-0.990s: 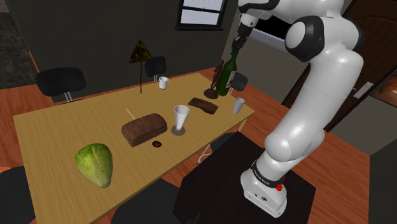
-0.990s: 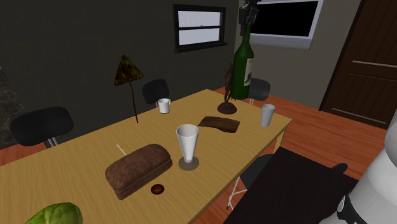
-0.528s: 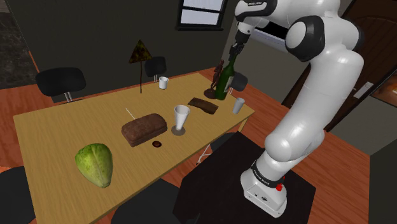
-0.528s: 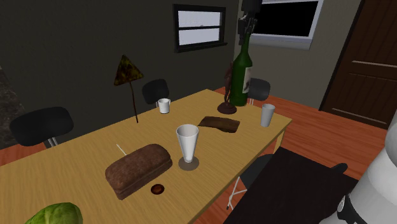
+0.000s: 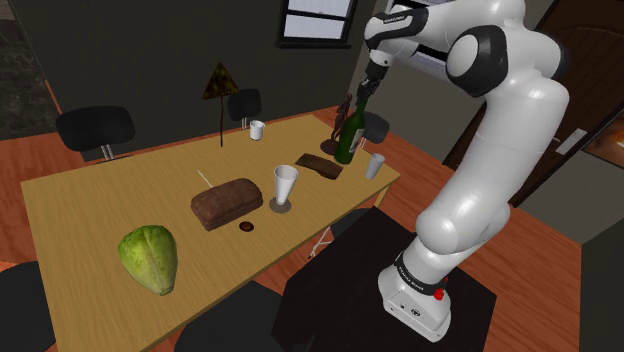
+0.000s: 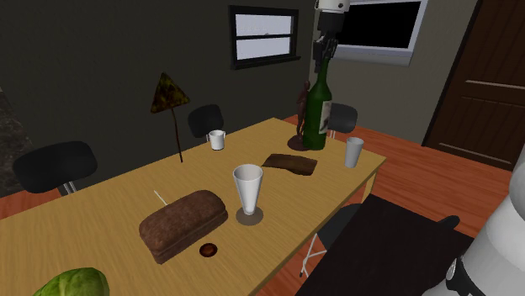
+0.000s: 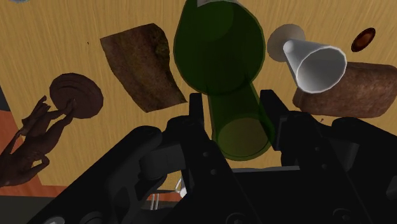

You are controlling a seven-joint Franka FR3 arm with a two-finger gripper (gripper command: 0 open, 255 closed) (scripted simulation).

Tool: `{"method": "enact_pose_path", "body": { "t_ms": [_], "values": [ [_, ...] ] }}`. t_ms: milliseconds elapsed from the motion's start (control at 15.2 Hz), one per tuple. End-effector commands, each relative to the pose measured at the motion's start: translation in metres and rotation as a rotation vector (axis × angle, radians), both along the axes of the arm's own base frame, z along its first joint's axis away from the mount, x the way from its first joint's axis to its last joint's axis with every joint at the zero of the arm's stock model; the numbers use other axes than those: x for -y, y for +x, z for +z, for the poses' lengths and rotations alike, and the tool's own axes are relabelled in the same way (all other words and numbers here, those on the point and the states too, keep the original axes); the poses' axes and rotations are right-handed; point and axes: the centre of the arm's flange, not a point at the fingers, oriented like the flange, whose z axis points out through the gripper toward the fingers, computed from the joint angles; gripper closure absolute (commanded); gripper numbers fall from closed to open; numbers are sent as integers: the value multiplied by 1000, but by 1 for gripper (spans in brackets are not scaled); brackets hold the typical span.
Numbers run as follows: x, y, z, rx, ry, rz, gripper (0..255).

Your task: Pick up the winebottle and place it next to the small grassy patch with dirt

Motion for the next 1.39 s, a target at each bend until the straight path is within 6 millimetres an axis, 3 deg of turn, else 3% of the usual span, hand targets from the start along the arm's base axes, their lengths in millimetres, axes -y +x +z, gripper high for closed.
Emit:
{"method": "enact_pose_path", "body": {
  "t_ms": [0, 1320],
  "values": [
    [-1, 0, -11, 1, -1, 0, 255],
    [-1, 0, -116, 1, -1, 0, 255]
  ]
}}
